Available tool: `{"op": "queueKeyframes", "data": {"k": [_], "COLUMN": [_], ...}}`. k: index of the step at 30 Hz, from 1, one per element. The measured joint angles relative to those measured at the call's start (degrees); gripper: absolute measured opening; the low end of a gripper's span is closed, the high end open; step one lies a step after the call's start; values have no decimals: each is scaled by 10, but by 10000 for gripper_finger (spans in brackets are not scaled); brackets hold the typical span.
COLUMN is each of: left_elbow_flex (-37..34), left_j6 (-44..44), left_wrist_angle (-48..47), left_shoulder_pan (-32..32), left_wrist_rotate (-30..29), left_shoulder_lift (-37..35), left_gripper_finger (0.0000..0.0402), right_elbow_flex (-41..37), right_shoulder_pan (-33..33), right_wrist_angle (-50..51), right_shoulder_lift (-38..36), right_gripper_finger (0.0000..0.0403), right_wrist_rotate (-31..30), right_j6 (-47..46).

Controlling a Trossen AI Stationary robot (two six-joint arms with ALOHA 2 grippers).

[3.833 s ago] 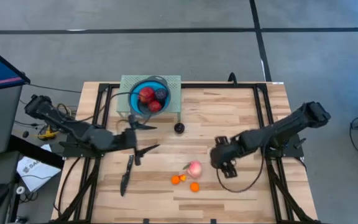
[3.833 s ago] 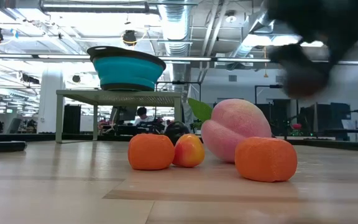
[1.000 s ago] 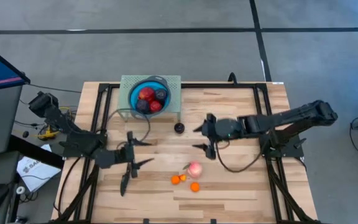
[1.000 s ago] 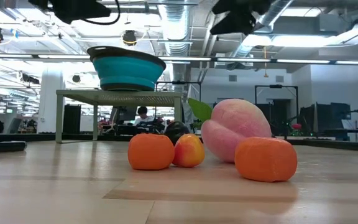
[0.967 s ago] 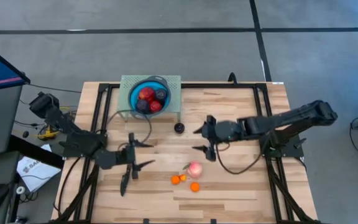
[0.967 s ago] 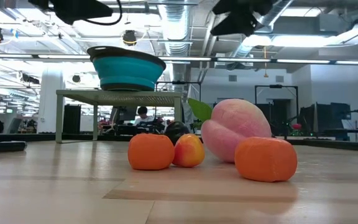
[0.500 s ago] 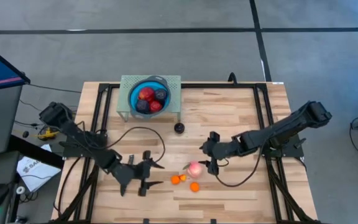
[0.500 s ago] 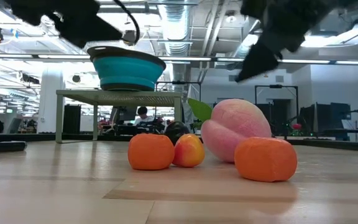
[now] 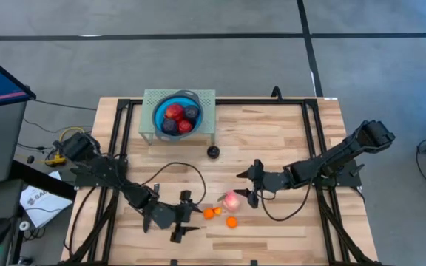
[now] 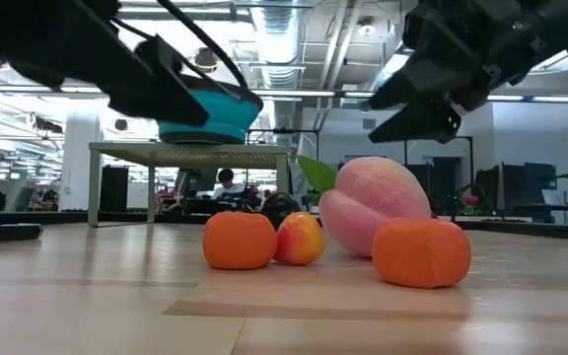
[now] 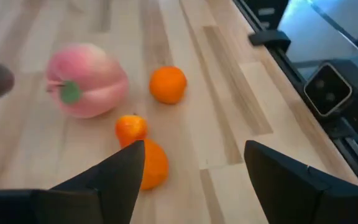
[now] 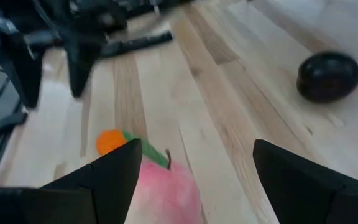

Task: Pick & Place Fruit
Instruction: Put the top orange into the blue strainer bowl on the shelf

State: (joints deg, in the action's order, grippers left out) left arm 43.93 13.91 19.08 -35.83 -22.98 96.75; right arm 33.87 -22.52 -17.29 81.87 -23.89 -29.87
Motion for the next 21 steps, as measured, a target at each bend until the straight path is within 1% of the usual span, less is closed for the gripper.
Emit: {"op": "queueKeyframes", "data": {"k": [3,8,11,15,21], "left_elbow_flex": [10,9,10,12,11], "left_j6": [0,15,16,16,29], "left_wrist_angle": [4,33,65,79,84], "left_shoulder_pan": [16,41,50,58,67], "left_wrist_rotate": [17,17,19,25,39], "left_shoulder_lift": [28,61,89,119,132], "left_gripper_finger": [297,341,352,342,300], "right_elbow_flex": [0,0,0,0,0], "right_shoulder_pan": [0,0,0,0,1], "right_wrist_angle": [-8,-21,-23,-29,-31], "right_shoulder_lift": [0,0,0,0,0], "right_gripper_finger": [301,301,301,301,301], "right_wrist_rotate": [-4,-6,-6,-6,-26], "right_j6": [11,30,33,35,35]}}
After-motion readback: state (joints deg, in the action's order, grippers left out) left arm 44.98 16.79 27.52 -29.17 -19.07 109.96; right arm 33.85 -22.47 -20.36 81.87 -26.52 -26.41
